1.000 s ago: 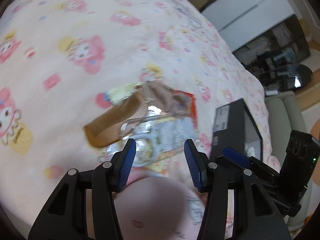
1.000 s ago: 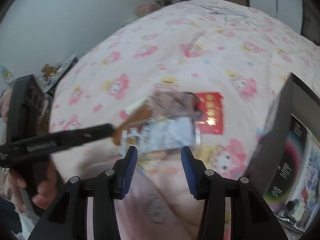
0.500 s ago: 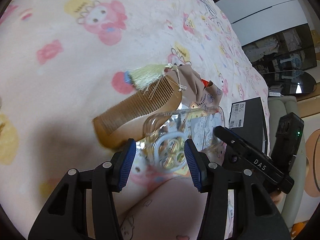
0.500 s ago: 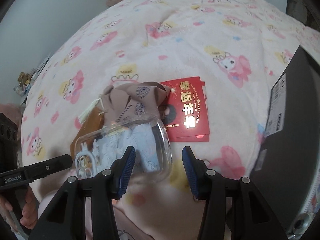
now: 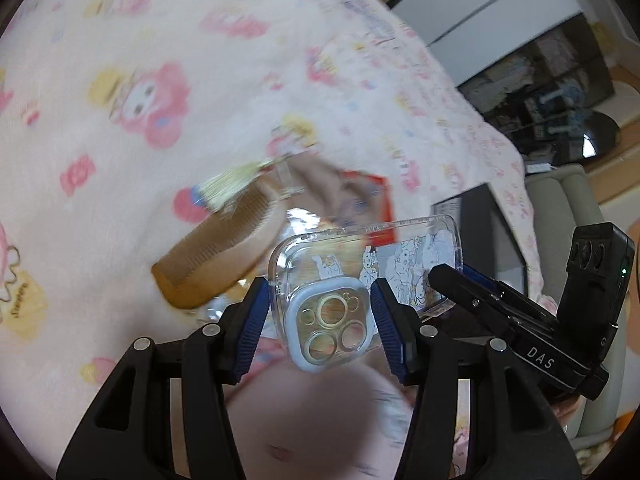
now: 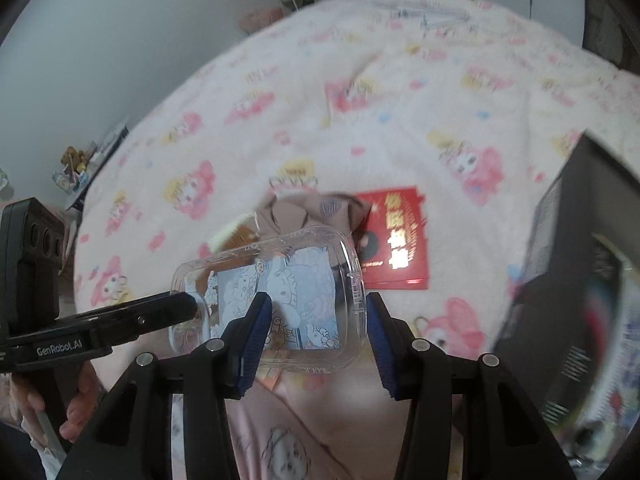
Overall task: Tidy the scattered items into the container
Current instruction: 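Carry the clear phone case with the left tool into the black box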
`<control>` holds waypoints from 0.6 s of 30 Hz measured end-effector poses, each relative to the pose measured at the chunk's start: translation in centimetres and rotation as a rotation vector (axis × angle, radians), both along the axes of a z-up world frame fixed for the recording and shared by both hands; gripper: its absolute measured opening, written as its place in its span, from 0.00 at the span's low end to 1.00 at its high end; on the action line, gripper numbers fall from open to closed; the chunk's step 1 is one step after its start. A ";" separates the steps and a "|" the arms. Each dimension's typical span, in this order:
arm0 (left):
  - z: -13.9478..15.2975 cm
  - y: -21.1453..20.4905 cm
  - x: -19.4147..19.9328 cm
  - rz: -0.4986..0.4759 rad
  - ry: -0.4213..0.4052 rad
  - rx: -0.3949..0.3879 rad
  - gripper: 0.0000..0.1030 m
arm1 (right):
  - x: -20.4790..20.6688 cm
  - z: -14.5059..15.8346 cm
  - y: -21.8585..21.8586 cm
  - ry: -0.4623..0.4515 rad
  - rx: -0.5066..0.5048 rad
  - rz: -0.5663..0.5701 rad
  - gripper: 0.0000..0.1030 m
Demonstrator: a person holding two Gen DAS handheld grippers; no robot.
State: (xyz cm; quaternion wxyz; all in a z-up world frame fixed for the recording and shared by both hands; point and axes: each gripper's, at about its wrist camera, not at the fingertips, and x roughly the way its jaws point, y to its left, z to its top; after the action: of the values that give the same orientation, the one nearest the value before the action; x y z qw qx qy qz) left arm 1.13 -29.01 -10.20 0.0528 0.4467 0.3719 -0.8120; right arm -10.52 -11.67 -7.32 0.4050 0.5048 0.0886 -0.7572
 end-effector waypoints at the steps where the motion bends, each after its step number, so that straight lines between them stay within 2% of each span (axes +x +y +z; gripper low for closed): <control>1: 0.9 0.6 -0.1 -0.014 0.016 -0.011 0.51 | 0.0 0.9 0.6 0.012 -0.011 -0.007 0.43; 6: 4.8 4.6 -1.9 -0.107 0.085 -0.055 0.51 | 0.0 5.0 5.3 0.072 -0.066 -0.064 0.43; 10: 6.4 8.9 -4.3 -0.182 0.129 -0.052 0.51 | -0.8 7.0 10.9 0.090 -0.099 -0.126 0.43; 14: 6.9 14.1 -8.3 -0.264 0.141 -0.044 0.51 | -2.7 7.5 16.6 0.111 -0.097 -0.193 0.43; 18: 6.8 18.9 -11.9 -0.322 0.143 -0.053 0.51 | -5.4 6.5 21.9 0.111 -0.075 -0.267 0.43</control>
State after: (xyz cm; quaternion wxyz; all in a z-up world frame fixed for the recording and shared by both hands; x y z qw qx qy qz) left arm -10.78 -10.08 -3.43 -0.0926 0.4399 0.2769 -0.8492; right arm -15.91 10.19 -0.78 0.3136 0.4539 0.0144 -0.8339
